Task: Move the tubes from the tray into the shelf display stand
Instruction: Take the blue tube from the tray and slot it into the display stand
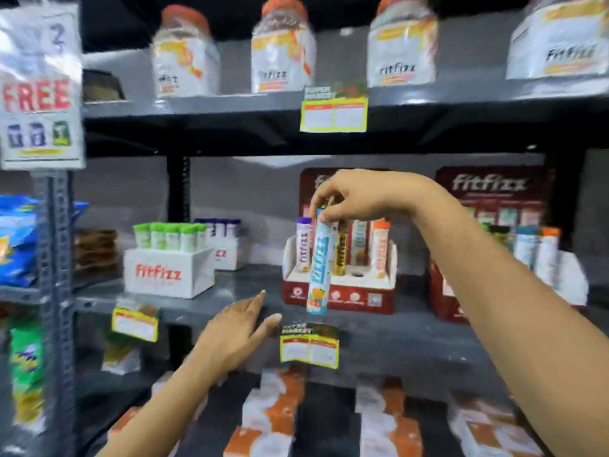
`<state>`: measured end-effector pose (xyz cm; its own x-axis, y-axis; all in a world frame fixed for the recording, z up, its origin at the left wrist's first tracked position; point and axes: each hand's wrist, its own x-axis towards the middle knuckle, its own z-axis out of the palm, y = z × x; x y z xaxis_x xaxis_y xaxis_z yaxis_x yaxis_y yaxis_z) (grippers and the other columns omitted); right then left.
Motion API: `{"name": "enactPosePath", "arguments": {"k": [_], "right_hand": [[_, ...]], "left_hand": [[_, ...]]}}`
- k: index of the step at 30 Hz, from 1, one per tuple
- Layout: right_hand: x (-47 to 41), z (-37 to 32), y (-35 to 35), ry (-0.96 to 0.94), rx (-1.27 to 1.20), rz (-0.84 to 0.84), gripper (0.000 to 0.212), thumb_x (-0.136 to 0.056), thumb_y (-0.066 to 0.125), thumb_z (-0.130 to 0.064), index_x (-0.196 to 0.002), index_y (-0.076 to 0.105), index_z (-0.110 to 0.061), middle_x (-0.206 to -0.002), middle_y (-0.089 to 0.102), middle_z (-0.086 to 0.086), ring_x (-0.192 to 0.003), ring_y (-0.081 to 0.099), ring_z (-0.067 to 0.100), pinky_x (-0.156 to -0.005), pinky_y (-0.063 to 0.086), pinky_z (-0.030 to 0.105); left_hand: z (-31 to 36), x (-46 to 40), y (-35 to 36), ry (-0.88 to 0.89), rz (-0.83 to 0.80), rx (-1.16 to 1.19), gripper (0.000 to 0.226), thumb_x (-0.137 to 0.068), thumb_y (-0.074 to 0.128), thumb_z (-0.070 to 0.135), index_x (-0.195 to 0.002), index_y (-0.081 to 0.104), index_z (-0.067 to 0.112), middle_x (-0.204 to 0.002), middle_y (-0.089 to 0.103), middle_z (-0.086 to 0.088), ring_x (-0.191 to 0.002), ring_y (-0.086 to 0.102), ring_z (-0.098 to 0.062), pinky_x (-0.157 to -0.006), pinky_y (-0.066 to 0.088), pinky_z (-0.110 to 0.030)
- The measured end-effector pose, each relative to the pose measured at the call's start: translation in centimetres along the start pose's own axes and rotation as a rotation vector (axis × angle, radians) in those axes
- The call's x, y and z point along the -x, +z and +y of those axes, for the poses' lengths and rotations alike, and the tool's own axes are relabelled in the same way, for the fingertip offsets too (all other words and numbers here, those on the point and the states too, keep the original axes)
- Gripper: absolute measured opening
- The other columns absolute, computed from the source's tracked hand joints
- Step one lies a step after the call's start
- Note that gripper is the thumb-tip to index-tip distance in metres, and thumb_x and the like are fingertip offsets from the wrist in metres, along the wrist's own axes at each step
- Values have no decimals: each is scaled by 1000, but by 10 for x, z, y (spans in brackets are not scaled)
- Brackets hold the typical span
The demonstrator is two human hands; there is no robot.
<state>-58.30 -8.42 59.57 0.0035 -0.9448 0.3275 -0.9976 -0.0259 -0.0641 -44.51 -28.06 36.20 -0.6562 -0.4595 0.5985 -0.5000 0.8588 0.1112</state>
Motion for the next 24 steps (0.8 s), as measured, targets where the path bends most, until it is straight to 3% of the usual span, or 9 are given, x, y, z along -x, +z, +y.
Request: {"name": "enactPosePath", "arguments": {"k": [5, 9, 13, 15, 20, 22, 24], "right_hand": [[-13, 39, -24, 95, 95, 28, 20, -93, 53, -8, -109, 64, -13, -85, 61, -3, -68, 61, 11, -49, 46, 7], [-29, 71, -20, 210, 221, 52, 28, -93, 51, -6, -118, 60, -17, -107, 55, 2, -74, 59, 15, -65, 51, 27], [-46, 96, -8, 259, 315, 3, 34, -89, 56, 0, -119, 61, -15, -121, 59, 7, -86, 59, 17, -78, 53, 30], [-54, 107, -2, 274, 336, -16, 36, -87, 58, 0, -119, 61, -17, -125, 58, 7, -93, 58, 19, -81, 54, 35], [-69, 125, 12, 281, 325, 8, 34, -90, 54, -1, -118, 60, -20, -126, 55, 4, -95, 53, 15, -56, 44, 17], [-72, 128, 17, 283, 309, 17, 34, -90, 52, 0, -118, 60, -19, -126, 57, 5, -95, 55, 16, -59, 47, 19], [-74, 130, 21, 278, 300, 7, 35, -91, 51, 1, -118, 61, -18, -125, 58, 6, -99, 58, 19, -67, 52, 23]], "left_hand": [[-8, -25, 15, 28, -4, -61, 100, -77, -1, 81, -126, 56, 14, -129, 61, -9, -118, 54, -25, -95, 45, -35], [-7, -29, 20, 97, 17, -70, 102, -79, -3, 80, -116, 65, 12, -120, 68, -7, -109, 61, -26, -88, 49, -34], [-13, -30, 20, 140, -3, -79, 105, -74, 1, 85, -131, 55, 16, -136, 56, -2, -125, 51, -16, -94, 47, -32], [-19, -29, 20, 168, -76, -114, 102, -70, 9, 87, -140, 43, 21, -147, 43, 4, -133, 39, -11, -101, 40, -29], [-24, -31, 20, 192, -155, -168, 87, -72, 52, 68, -146, 27, 30, -154, 28, 13, -136, 30, -4, -103, 35, -24], [-21, -29, 23, 181, -98, -166, 81, -71, 65, 54, -142, 38, 28, -149, 39, 11, -131, 40, -7, -98, 42, -26], [-17, -25, 24, 152, -11, -130, 71, -58, 81, 42, -124, 62, 22, -126, 64, 4, -110, 62, -13, -81, 55, -29]]}}
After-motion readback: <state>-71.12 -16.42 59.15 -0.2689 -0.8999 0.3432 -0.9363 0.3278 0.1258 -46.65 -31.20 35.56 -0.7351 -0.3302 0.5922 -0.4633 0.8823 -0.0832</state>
